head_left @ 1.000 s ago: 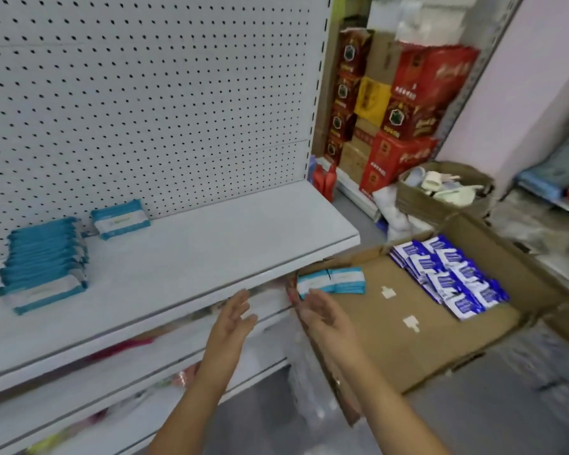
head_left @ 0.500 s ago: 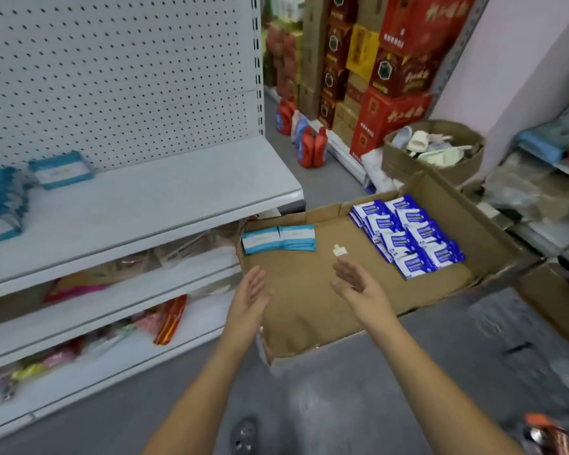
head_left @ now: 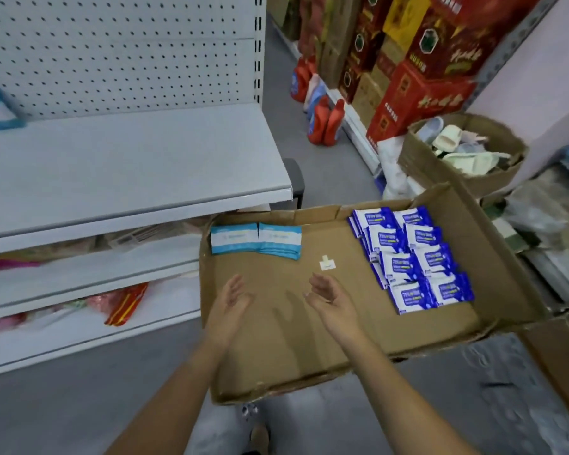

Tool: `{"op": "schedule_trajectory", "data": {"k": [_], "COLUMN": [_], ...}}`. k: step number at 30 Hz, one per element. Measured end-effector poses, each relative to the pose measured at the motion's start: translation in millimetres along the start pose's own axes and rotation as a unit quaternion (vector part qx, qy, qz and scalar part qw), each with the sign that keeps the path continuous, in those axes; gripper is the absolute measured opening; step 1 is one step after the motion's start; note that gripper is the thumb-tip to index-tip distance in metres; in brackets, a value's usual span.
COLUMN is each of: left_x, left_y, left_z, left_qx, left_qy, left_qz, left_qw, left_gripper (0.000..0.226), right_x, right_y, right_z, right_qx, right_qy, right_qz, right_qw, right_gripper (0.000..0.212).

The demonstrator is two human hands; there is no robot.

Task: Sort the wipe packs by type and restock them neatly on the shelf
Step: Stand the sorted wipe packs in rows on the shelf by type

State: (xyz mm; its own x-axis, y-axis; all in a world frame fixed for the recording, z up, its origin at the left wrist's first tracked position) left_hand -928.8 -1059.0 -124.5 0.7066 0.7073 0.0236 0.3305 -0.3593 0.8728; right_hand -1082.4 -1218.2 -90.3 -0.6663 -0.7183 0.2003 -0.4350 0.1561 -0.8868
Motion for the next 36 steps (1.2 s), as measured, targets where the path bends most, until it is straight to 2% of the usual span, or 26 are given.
{"op": "schedule_trajectory", "data": {"k": [5, 7, 10, 14, 18, 20, 23, 29, 33, 36], "left_x": [-2, 1, 9, 20, 11, 5, 9, 12, 10, 7], "left_y": [8, 13, 20, 13, -11, -16, -24, -28, -16, -7], "left_z": [54, 81, 122, 166, 198, 211, 224, 229, 219, 208], "left_qx": [0.053, 0.056, 0.024, 0.0, 0.087, 0.114, 0.14, 0.153, 0.138, 0.144], "left_qy": [0.059, 0.082, 0.139, 0.236, 0.271, 0.289, 0.323, 0.312, 0.327, 0.318], "left_qz": [0.023, 0.035, 0.116, 0.183, 0.336, 0.366, 0.347, 0.258, 0.153, 0.119], "left_qw": [0.997, 0.994, 0.983, 0.954, 0.898, 0.877, 0.869, 0.901, 0.922, 0.93], "left_gripper": [0.05, 0.049, 0.04, 0.034, 0.049, 0.058, 0.066, 0.077, 0.07, 0.059], "right_x": [11, 8, 0, -11, -26, -30, -32, -14, 5, 16], "right_y": [8, 14, 23, 31, 53, 57, 61, 75, 70, 61], "right_z": [68, 103, 157, 219, 271, 288, 304, 305, 296, 281], "right_qx": [-0.042, -0.056, -0.063, -0.069, -0.108, -0.127, -0.142, -0.13, -0.128, -0.157], "right_qy": [-0.002, -0.014, -0.033, -0.02, -0.007, 0.001, 0.004, 0.018, 0.025, 0.021], "right_qz": [-0.02, -0.057, -0.109, -0.173, -0.177, -0.193, -0.175, -0.115, -0.121, -0.104], "right_qw": [0.999, 0.997, 0.991, 0.982, 0.978, 0.973, 0.974, 0.985, 0.984, 0.982], "right_gripper": [0.046, 0.04, 0.035, 0.051, 0.083, 0.082, 0.069, 0.055, 0.051, 0.042]}}
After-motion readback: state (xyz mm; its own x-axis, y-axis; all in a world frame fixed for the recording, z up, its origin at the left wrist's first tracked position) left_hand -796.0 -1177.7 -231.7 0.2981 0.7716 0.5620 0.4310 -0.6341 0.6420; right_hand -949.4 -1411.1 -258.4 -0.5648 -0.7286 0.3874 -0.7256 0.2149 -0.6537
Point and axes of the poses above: each hand's wrist, its own z-axis towards the middle knuckle, its own x-axis out of the back of the hand, y = z × x, the point moved 4 cm from there along z, towards the middle knuckle, and after that the axes turned 5 degrees about -y, right-handed, at the moved point
